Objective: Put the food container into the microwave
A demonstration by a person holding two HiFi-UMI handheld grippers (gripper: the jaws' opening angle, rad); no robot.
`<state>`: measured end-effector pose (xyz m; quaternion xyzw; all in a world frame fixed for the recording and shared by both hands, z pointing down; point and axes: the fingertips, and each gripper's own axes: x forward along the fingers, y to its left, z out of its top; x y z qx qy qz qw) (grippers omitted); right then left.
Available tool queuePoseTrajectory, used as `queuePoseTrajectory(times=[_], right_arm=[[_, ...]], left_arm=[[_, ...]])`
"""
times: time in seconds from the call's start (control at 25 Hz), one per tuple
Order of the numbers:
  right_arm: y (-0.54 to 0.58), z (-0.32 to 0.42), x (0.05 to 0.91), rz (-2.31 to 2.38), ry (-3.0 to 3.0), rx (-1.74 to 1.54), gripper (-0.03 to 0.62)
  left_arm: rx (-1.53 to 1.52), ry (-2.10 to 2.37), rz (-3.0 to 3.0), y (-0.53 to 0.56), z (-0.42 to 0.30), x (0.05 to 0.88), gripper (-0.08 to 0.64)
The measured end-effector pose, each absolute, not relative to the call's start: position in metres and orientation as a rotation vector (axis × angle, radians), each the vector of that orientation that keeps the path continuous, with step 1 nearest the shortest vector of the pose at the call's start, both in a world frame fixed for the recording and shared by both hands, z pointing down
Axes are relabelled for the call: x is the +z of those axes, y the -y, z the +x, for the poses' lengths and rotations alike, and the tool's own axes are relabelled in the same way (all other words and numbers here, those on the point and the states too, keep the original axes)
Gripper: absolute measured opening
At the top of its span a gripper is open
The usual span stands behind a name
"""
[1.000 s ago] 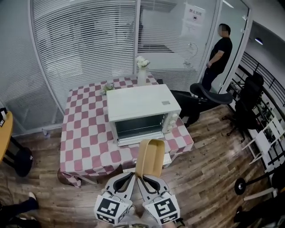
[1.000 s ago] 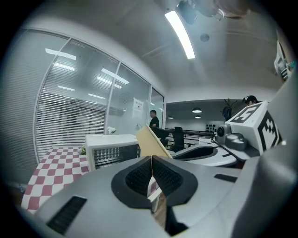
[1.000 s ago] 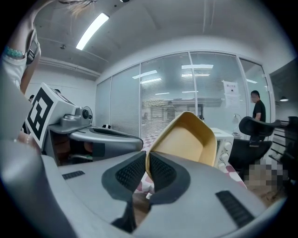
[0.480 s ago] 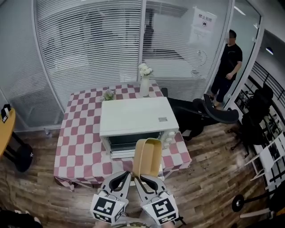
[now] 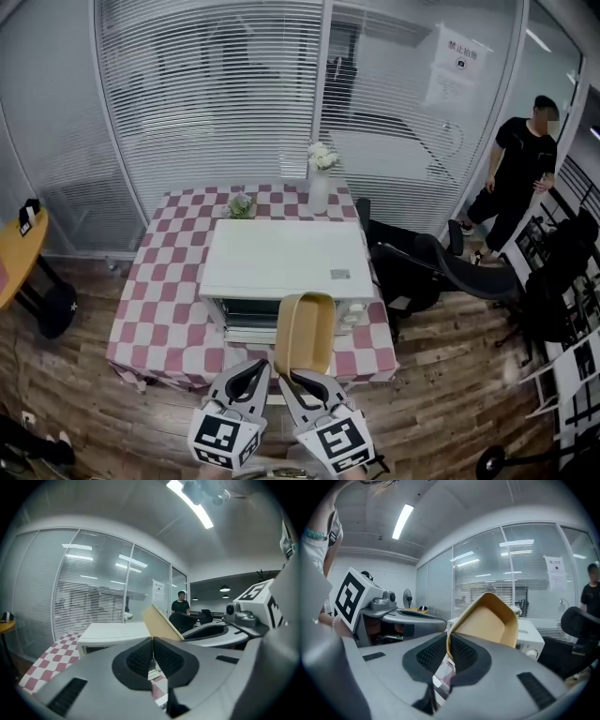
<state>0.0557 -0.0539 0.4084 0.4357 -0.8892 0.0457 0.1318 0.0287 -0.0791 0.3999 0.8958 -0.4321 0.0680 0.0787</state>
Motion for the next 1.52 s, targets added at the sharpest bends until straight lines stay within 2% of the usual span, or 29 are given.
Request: queuePoseTrajectory(times=[0.32,1.04,1.52], right_arm=[[0.060,0.067,0.420,1.050,2.654,0.153,0.017],[0.053,0.035,0.490,0.572,2.654,0.253,0.017],[0.074,0.045,0.549,0.537,2.467,0.350,0.017]], left_arm=[[0.207,1.469,2.576,0.090,0.037,0.406,0.014],[0.284,1.711,2.331,0.093,0.001,0.430,0.014],[0.294,1.709,2.280,0.094,-0.010,0.440,0.014]])
